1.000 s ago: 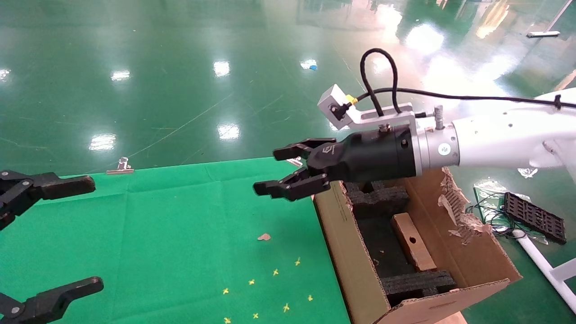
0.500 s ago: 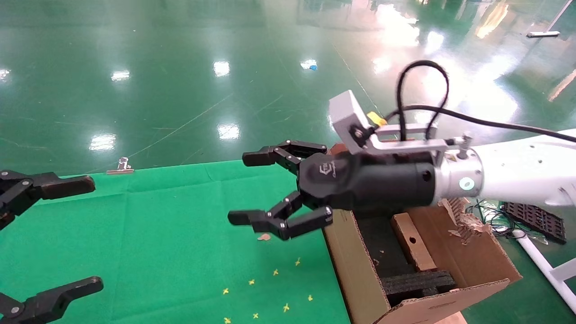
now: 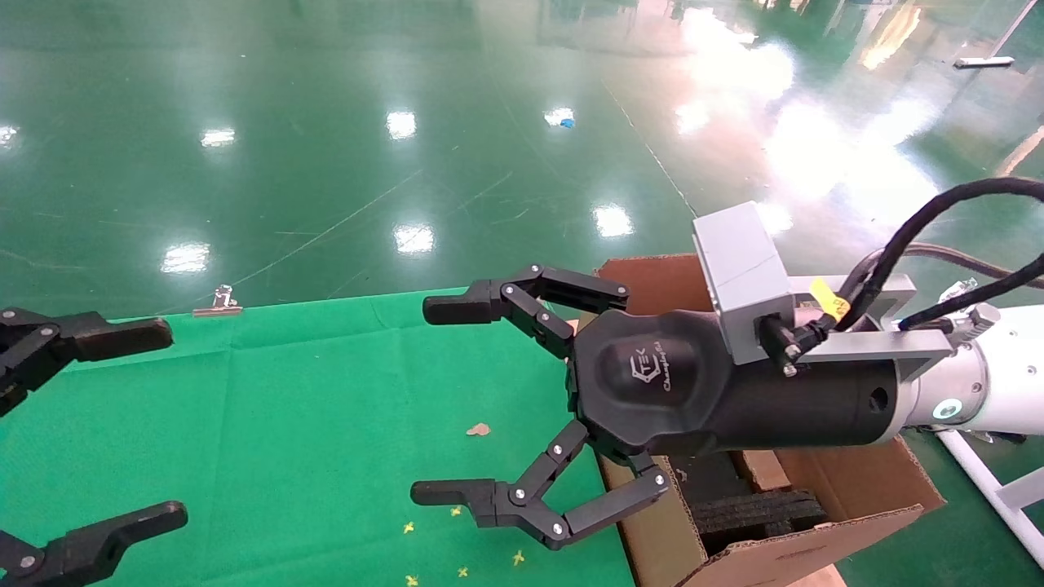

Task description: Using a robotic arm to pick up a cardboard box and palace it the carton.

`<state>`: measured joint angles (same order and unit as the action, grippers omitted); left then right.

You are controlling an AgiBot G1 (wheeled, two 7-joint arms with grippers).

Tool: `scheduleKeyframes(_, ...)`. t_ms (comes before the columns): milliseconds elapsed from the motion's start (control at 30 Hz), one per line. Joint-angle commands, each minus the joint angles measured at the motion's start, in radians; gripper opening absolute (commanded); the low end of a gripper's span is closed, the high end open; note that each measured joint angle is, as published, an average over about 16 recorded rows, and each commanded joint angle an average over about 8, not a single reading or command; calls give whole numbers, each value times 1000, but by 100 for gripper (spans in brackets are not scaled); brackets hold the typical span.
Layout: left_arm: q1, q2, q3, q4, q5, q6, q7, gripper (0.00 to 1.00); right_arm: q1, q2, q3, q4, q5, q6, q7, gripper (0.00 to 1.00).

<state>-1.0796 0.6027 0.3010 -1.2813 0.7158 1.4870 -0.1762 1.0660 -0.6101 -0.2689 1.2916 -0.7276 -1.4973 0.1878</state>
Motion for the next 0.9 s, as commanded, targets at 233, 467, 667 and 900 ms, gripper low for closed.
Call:
scheduleKeyframes(233,0,0,0,0,0,0,0,100,-13,3,15,11,6,-3,-4,100)
scheduleKeyframes(467,0,0,0,0,0,0,0,100,-1,1,0,0,2,0,-1,100)
scheduleKeyframes(667,0,0,0,0,0,0,0,100,5,0,-7,-5,-2,1,0,100)
scheduleKeyframes(900,0,0,0,0,0,0,0,100,9,-1,-12,-8,-3,2,1,100)
